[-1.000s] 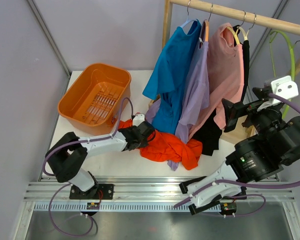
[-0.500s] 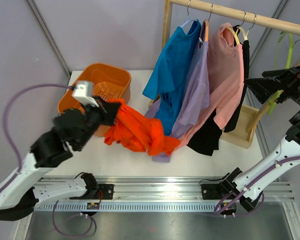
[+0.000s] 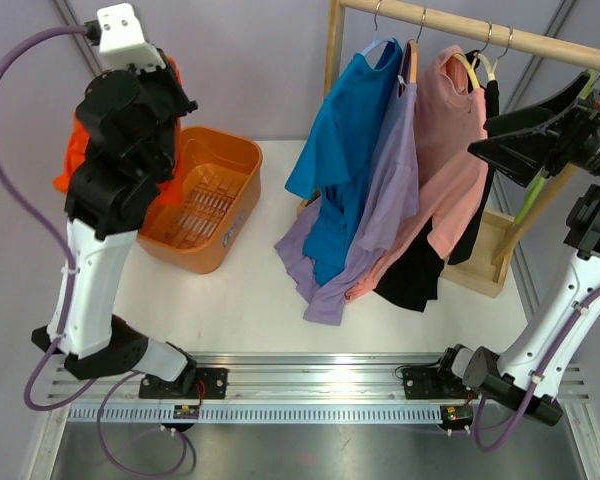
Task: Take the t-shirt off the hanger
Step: Place the tshirt into the basket, then grab a hanger with a tshirt on it with the right arm, then pass the hanger from the right arm to the left
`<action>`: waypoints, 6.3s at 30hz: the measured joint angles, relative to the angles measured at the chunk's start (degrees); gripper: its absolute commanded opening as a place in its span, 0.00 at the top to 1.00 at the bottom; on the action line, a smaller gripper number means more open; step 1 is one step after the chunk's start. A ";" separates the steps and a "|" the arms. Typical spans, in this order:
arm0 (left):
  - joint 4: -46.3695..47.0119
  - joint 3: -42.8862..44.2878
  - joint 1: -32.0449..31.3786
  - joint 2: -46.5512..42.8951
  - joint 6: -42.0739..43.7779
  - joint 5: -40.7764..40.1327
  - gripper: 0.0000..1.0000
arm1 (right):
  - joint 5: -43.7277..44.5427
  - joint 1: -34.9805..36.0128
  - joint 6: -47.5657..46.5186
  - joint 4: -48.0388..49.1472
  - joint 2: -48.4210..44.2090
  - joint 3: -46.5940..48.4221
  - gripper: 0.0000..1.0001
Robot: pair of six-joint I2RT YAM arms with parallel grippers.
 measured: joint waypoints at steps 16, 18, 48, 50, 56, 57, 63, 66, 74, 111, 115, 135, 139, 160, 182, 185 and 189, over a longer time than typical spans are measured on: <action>2.27 -36.22 22.40 1.09 -15.37 24.00 1.00 | 2.16 9.92 -11.10 -8.52 -0.26 -6.12 0.03; 3.56 -42.66 24.55 0.37 -16.20 25.38 0.99 | 3.67 12.31 -16.33 -13.88 0.63 -5.03 0.03; 13.38 -70.44 34.36 -33.18 -16.46 60.67 0.01 | 67.84 23.30 -53.81 -57.57 17.14 21.42 0.13; 13.31 -72.52 34.36 -34.67 -16.72 63.10 0.01 | 69.55 23.30 -53.79 -57.55 18.10 21.42 0.13; 13.38 -74.93 34.36 -36.61 -17.27 67.58 0.01 | 72.85 23.30 -53.79 -56.98 18.45 21.42 0.13; 13.35 -75.17 34.36 -36.79 -17.38 68.13 0.01 | 72.87 23.30 -53.79 -56.96 18.36 21.42 0.13; 13.20 -76.28 34.36 -37.66 -17.77 69.94 0.01 | 73.26 23.30 -53.77 -56.30 17.38 21.42 0.14; 13.27 -76.35 34.36 -38.01 -18.03 70.36 0.01 | 74.66 23.30 -53.83 -55.69 17.14 21.53 0.17; 13.00 -79.32 34.36 -39.17 -18.75 71.47 0.01 | 76.04 22.91 -54.01 -53.42 17.05 17.90 0.28; 14.53 -84.48 27.87 -42.18 -23.23 75.87 0.01 | 72.08 22.80 -50.69 -52.37 19.21 13.79 1.00; 14.67 -84.48 27.47 -41.88 -23.26 75.84 0.01 | 69.72 22.67 -48.92 -52.02 18.93 13.25 1.00; 14.64 -84.46 24.39 -41.79 -24.00 75.36 0.01 | 64.11 23.58 -44.72 -50.95 23.26 17.46 1.00; 14.67 -84.43 24.06 -41.81 -24.35 74.97 0.01 | 67.78 23.67 -47.39 -54.29 23.71 21.90 1.00; 15.58 -84.41 23.74 -41.81 -24.81 74.82 0.01 | 74.47 23.39 -52.98 -55.49 13.60 17.70 1.00; 17.03 -83.89 6.95 -38.77 -24.55 70.29 0.01 | 62.58 23.04 -75.95 -62.75 -26.45 -23.15 1.00; 16.76 -82.82 4.87 -38.36 -24.52 68.48 0.01 | 55.93 23.02 -81.31 -67.30 -30.16 -25.83 1.00; 16.90 -82.25 2.25 -38.38 -24.96 66.14 0.01 | 46.84 22.91 -89.31 -73.24 -32.06 -26.23 1.00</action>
